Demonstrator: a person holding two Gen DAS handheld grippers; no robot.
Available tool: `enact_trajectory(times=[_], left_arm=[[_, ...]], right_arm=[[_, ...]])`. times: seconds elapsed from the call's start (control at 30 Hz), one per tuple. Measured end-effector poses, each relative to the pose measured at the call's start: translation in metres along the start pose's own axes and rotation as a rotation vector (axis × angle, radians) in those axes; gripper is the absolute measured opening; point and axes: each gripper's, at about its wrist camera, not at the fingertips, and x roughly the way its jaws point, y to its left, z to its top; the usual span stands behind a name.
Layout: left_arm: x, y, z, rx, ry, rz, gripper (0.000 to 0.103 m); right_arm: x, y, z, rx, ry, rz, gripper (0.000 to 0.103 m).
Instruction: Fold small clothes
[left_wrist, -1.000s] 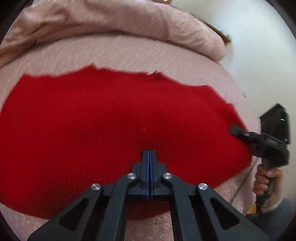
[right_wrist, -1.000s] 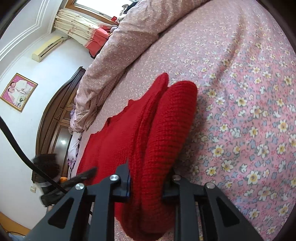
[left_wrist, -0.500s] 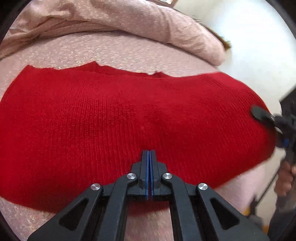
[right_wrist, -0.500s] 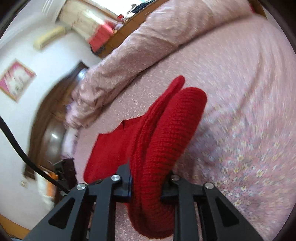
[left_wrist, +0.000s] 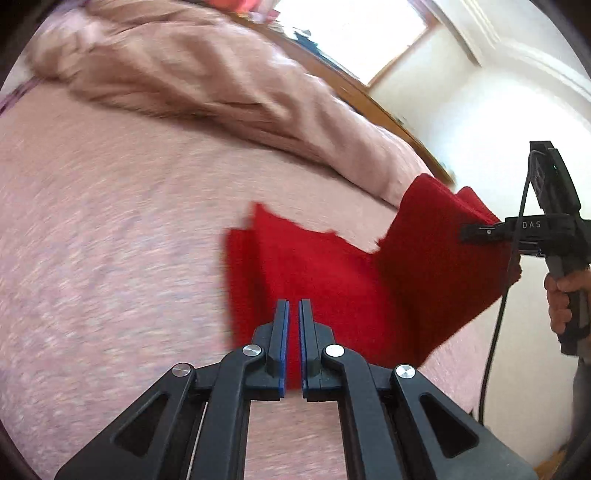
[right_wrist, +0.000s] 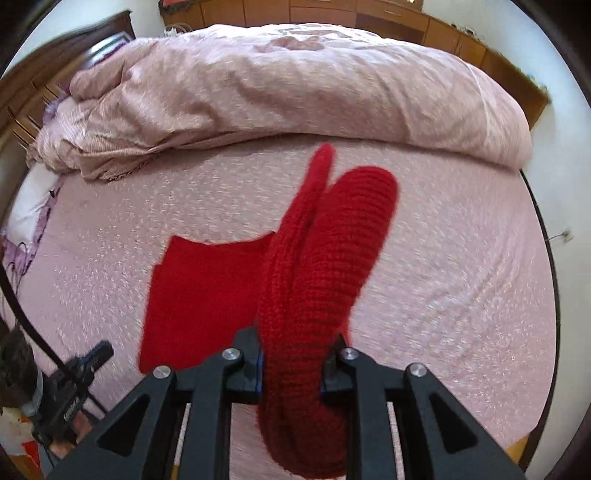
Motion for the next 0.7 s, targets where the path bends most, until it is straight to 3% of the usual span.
enact_trajectory(times=[0.07, 0.23, 0.47, 0.53, 0.63, 0.67, 0.7], left_arm=[[-0.003, 0.022, 0.000, -0.058, 0.012, 0.018, 0.000], [-0.009, 0.042, 0.001, -0.077, 0.011, 0.041, 0.000], [-0.007, 0.039, -0.001, -0.042, 0.027, 0.074, 0.000], [-0.001, 0.037, -0.001, -0.040, 0.037, 0.078, 0.000], [0.013, 0.028, 0.002, -0.034, 0.046, 0.075, 0.000], [0.016, 0.025, 0.002, -0.028, 0.050, 0.077, 0.000], [0.019, 0.022, 0.001, -0.023, 0.053, 0.078, 0.000]], right_arm=[[0.019, 0.031, 0.002, 0.003, 0.008, -0.003, 0.019], [0.091, 0.103, -0.024, -0.015, 0.057, 0.035, 0.019], [0.112, 0.121, -0.040, -0.064, 0.010, 0.104, 0.023], [0.105, 0.113, -0.037, -0.054, -0.011, 0.176, 0.030], [0.088, 0.095, -0.034, -0.014, -0.067, 0.513, 0.037], [0.079, 0.087, -0.034, 0.003, -0.091, 0.600, 0.045], [0.073, 0.082, -0.035, 0.007, -0.115, 0.606, 0.048]])
